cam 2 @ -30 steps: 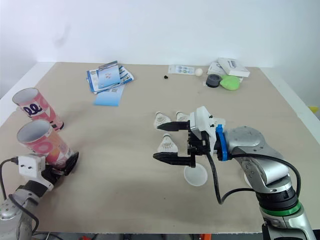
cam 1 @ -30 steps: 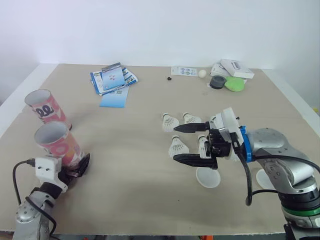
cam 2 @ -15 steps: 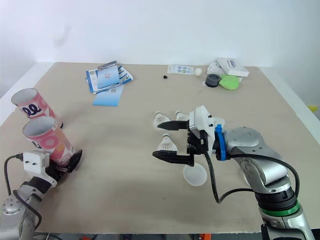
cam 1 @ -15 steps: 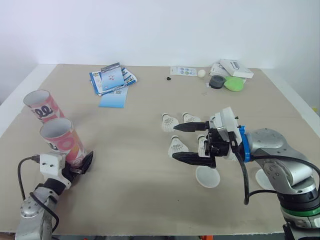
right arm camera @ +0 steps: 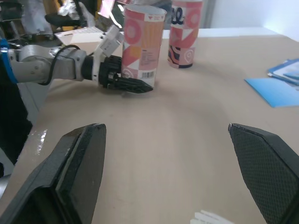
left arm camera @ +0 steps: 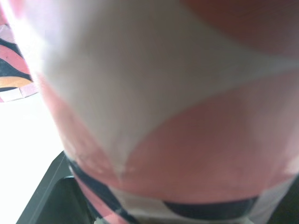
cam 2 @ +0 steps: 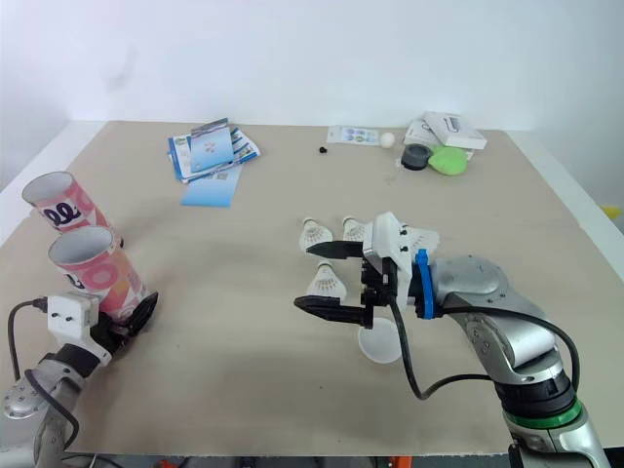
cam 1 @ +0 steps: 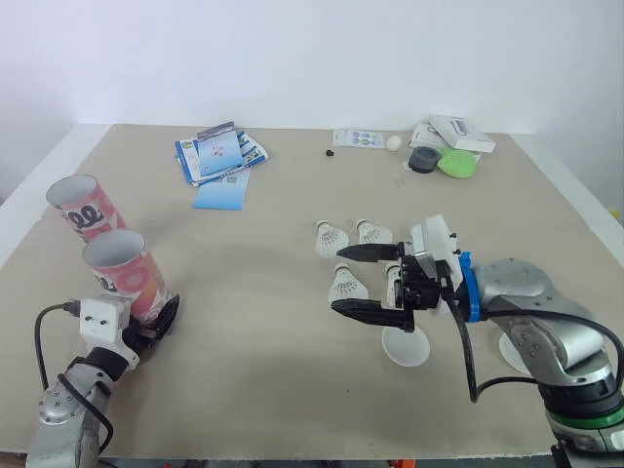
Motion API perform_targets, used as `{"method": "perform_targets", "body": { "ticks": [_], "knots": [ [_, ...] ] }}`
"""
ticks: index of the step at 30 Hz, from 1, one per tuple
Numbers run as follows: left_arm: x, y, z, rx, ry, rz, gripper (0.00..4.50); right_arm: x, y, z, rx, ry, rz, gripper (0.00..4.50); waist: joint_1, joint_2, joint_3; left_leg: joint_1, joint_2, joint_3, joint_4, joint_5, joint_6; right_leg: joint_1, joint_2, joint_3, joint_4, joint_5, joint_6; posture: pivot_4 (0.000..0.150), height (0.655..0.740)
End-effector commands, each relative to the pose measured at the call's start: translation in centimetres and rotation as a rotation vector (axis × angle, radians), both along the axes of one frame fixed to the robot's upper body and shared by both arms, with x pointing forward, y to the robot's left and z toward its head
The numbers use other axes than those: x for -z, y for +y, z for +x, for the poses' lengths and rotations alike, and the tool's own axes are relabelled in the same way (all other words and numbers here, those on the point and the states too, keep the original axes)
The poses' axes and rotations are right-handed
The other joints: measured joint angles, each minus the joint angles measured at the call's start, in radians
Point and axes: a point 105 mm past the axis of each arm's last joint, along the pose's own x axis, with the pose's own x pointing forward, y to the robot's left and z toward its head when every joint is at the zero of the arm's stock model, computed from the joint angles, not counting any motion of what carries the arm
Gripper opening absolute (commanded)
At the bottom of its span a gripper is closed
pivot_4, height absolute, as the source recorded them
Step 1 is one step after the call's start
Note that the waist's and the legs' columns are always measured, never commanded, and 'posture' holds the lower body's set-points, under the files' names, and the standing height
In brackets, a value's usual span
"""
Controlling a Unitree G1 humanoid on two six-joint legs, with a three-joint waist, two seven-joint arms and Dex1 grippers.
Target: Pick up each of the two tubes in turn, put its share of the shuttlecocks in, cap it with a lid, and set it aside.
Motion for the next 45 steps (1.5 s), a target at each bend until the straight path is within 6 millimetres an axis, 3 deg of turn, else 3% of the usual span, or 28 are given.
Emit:
{"method": "perform_targets", "body": {
  "ticks": [1,5,9,17,22,31,42,45],
  "knots": [
    [-2.5,-1.0,0.1,0.139,-0.018,0.14,3.47,-0.3,-0.3,-1.3,0.063,-0.009,0.056,4.5,0.001,0.0,0.0,0.0,0.0,0.0,0.0,0.0,0.0,-0.001,0.0,-0.001,0.0,-0.001,0.0,0.15,0.74],
    [-4.7,-1.4,-0.1,0.396,0.105,0.348,3.47,3.1,-0.4,-3.5,0.162,0.112,0.019,4.5,0.002,-0.004,0.001,-0.002,0.001,-0.002,-0.002,0.0,-0.001,-0.001,-0.001,-0.004,0.0,-0.005,-0.002,0.15,0.74],
    [-6.2,-0.2,-0.1,0.543,0.241,0.498,3.47,4.9,-0.5,-2.9,0.29,0.154,0.021,4.5,-0.006,0.001,0.004,-0.001,0.003,0.0,-0.002,-0.002,-0.003,-0.003,-0.002,-0.003,0.001,-0.005,-0.004,0.15,0.74],
    [-6.7,1.7,-1.1,0.776,0.559,0.76,3.47,7.6,-0.3,-1.0,0.449,0.205,0.033,4.5,-0.003,0.002,0.006,-0.001,0.001,0.0,-0.005,-0.002,-0.003,-0.004,0.0,-0.004,0.0,-0.009,-0.007,0.15,0.74],
    [-6.2,1.9,0.0,0.815,0.605,0.879,3.47,8.3,0.8,0.2,0.522,0.157,0.025,4.5,-0.002,0.003,0.006,-0.002,0.0,0.0,-0.005,-0.002,-0.004,-0.005,0.0,-0.005,0.001,-0.009,-0.004,0.15,0.74],
    [-6.3,0.4,1.4,0.851,0.564,0.906,3.47,8.3,0.7,2.0,0.647,0.112,0.023,4.5,-0.002,0.002,0.006,-0.01,0.0,0.0,-0.003,-0.003,-0.005,-0.011,0.001,-0.005,0.003,-0.009,-0.003,0.15,0.74],
    [-6.2,-0.8,1.5,0.881,0.515,0.883,3.47,8.3,0.7,2.9,0.719,0.087,0.026,4.5,-0.002,0.001,0.006,-0.015,-0.001,-0.001,0.002,-0.003,-0.005,-0.017,0.001,-0.003,0.013,-0.01,-0.004,0.15,0.74],
    [-6.4,-1.0,1.4,0.888,0.512,0.871,3.38,8.3,0.7,3.1,0.731,0.087,0.031,3.68,-0.002,0.001,0.006,-0.015,-0.001,-0.001,0.004,-0.003,-0.004,-0.017,0.002,-0.003,0.015,-0.01,-0.004,0.15,0.74]
  ]
}}
